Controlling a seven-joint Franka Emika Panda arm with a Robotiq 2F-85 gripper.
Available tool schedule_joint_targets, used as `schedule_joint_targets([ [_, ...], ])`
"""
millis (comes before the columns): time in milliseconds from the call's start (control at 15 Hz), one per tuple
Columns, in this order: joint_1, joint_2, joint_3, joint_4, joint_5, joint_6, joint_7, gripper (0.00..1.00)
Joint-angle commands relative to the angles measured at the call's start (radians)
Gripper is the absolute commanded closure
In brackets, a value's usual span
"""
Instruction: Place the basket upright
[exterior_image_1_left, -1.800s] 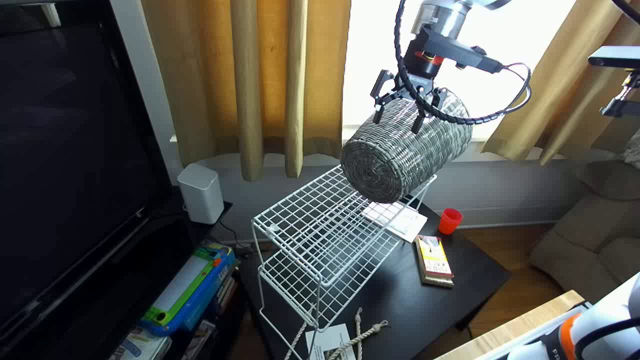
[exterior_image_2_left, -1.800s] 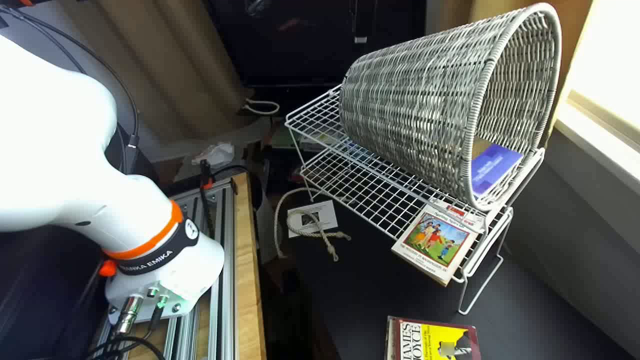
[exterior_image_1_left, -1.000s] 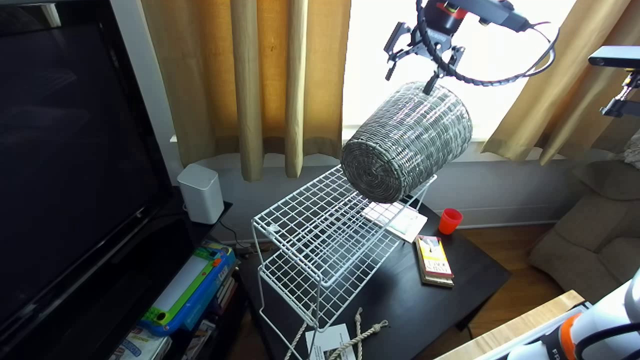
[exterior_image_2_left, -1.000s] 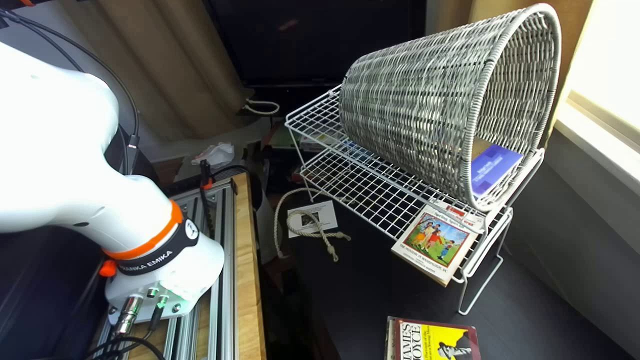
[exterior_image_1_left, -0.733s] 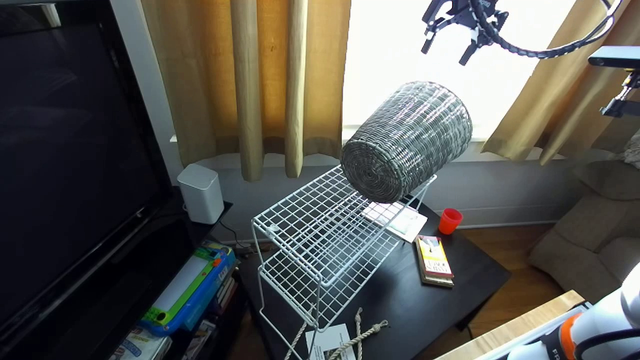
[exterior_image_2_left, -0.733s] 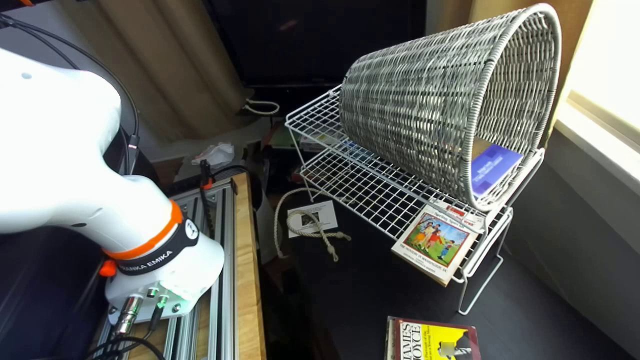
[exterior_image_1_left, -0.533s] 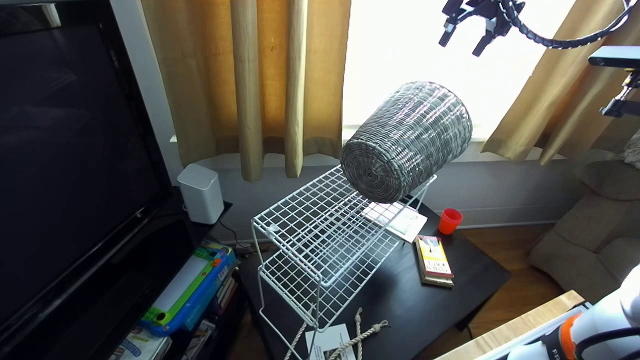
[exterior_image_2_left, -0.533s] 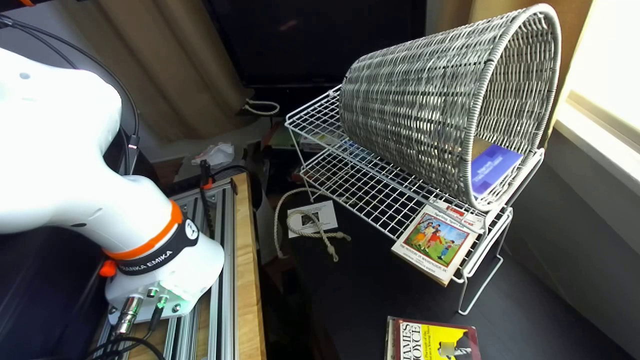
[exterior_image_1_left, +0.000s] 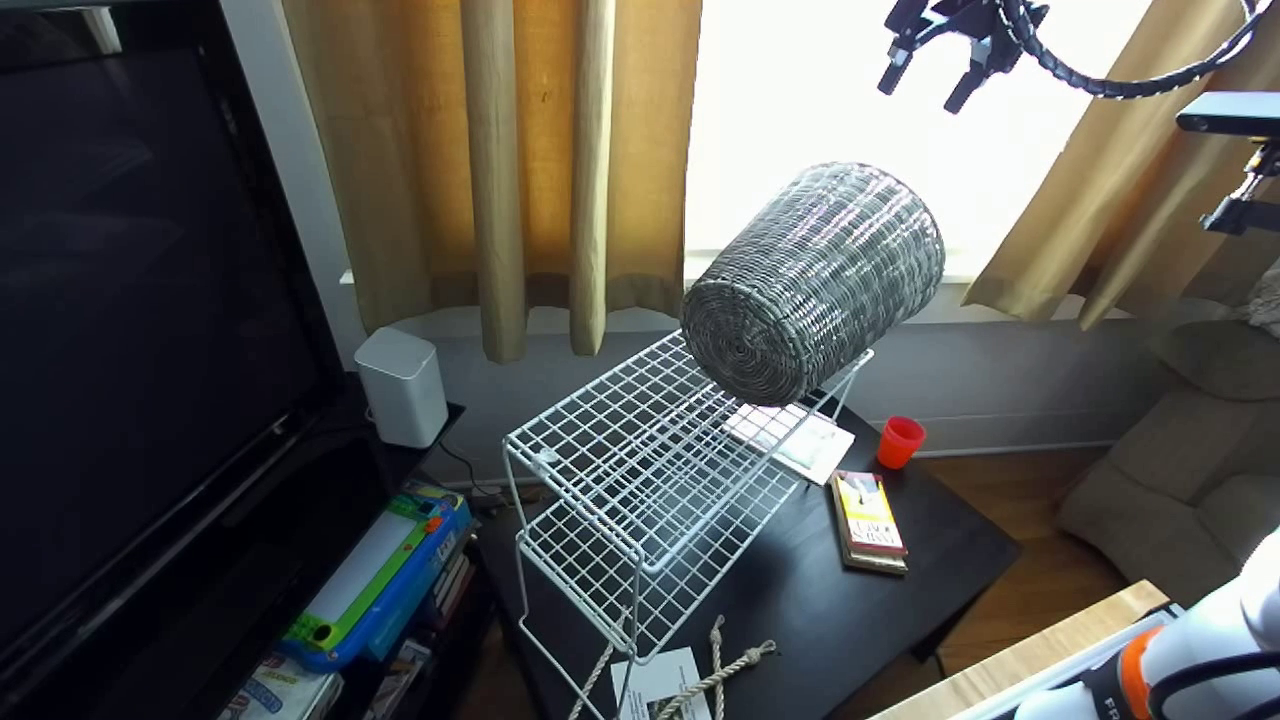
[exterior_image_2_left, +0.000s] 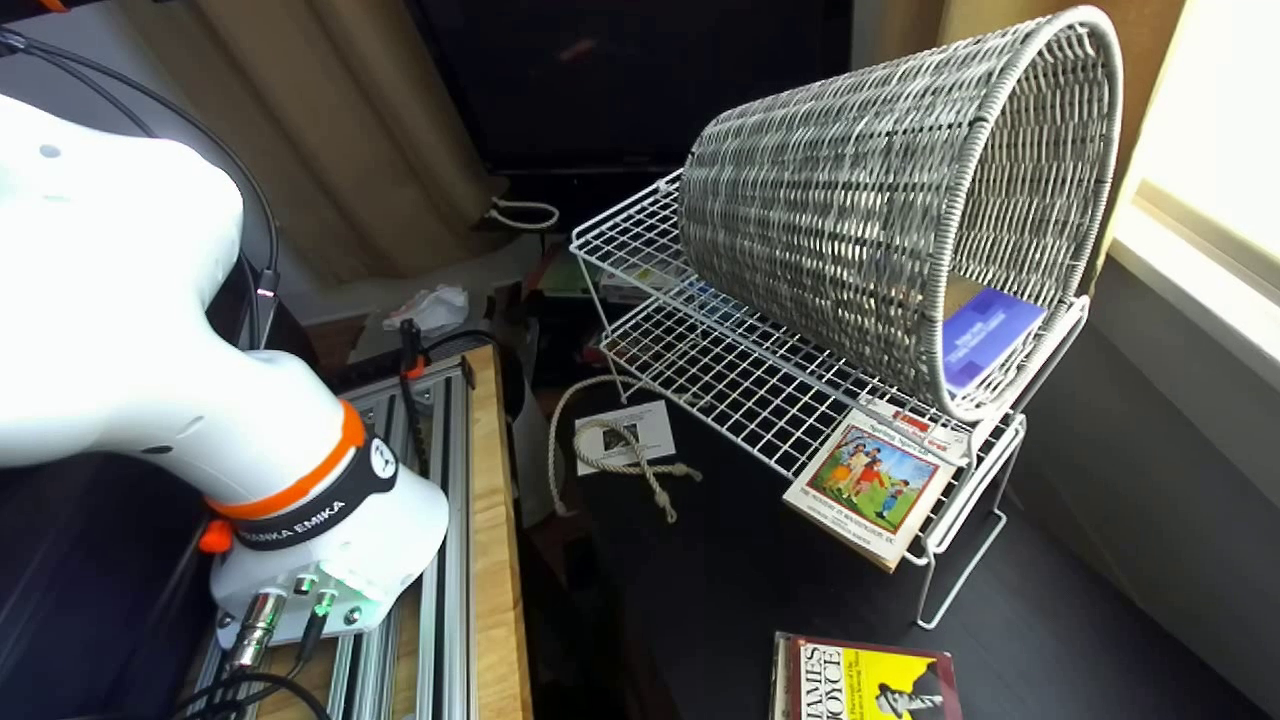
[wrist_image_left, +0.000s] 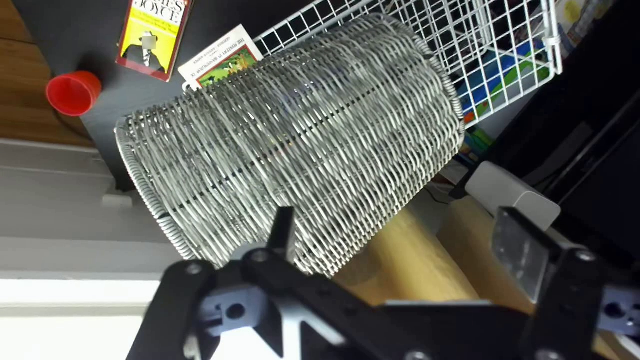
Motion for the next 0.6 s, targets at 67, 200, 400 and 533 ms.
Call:
schedule_joint_targets([
  [67,-0.029,0.062,-0.044,0.038,0.002,-0.027,-0.008,0.0],
  [200,-0.032,0.096,-0.077,0.054,0.013,-0.026,-0.059,0.0],
  [400,-0.043,0.162,-0.128,0.092,0.031,-0.03,-0.143,0.0],
  [533,-0.041,0.204,-0.156,0.118,0.064,-0.039,-0.22,0.0],
])
